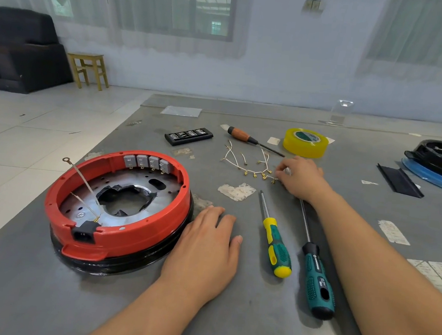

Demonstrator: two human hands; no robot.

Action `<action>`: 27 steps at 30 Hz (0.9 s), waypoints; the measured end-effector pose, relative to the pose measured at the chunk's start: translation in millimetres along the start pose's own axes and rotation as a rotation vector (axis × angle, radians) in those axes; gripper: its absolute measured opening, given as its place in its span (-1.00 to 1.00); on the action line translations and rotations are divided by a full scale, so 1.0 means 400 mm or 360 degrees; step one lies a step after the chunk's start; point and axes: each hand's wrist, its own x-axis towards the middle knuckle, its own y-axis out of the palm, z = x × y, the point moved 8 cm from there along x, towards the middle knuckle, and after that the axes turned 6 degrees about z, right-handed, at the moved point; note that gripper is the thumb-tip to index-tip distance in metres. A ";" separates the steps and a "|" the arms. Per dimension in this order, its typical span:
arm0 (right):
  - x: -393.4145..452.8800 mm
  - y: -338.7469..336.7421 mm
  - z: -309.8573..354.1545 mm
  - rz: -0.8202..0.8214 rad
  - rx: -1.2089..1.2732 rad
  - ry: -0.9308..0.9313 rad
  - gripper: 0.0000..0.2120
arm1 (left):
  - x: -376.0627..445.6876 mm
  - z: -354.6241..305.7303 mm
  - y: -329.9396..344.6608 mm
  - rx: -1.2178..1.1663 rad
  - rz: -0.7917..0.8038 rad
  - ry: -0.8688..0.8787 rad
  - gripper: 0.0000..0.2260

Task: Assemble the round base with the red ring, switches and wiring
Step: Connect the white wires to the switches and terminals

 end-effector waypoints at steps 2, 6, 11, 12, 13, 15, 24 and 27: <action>-0.005 -0.026 0.020 -0.0061 0.0095 -0.0036 -0.82 | 0.001 0.000 0.000 -0.0004 -0.0018 0.0014 -0.64; -0.012 -0.065 0.115 -0.0057 0.0296 -0.0253 -0.87 | 0.001 -0.002 -0.002 -0.0011 -0.0025 0.0028 -0.68; 0.026 -0.007 0.209 0.0423 -0.0192 -0.0286 -0.71 | 0.002 0.004 -0.003 -0.0040 -0.0021 0.0051 -0.71; 0.033 0.006 0.211 0.0451 -0.0235 -0.0261 -0.68 | 0.004 0.005 -0.005 -0.0059 -0.0024 0.0057 -0.71; 0.039 0.016 0.212 0.0439 -0.0277 -0.0247 -0.68 | 0.005 0.007 -0.007 -0.0073 -0.0025 0.0060 -0.71; 0.039 0.032 0.213 0.0341 -0.0385 -0.0247 -0.72 | 0.006 0.005 -0.007 -0.0073 -0.0023 0.0070 -0.72; 0.035 0.033 0.224 0.0143 -0.0507 -0.0333 -0.79 | 0.008 0.002 -0.016 -0.0126 -0.0103 0.0105 -0.73; 0.023 0.017 0.225 0.0058 -0.0413 -0.0359 -0.79 | 0.007 0.003 -0.017 -0.0133 -0.0136 0.0119 -0.74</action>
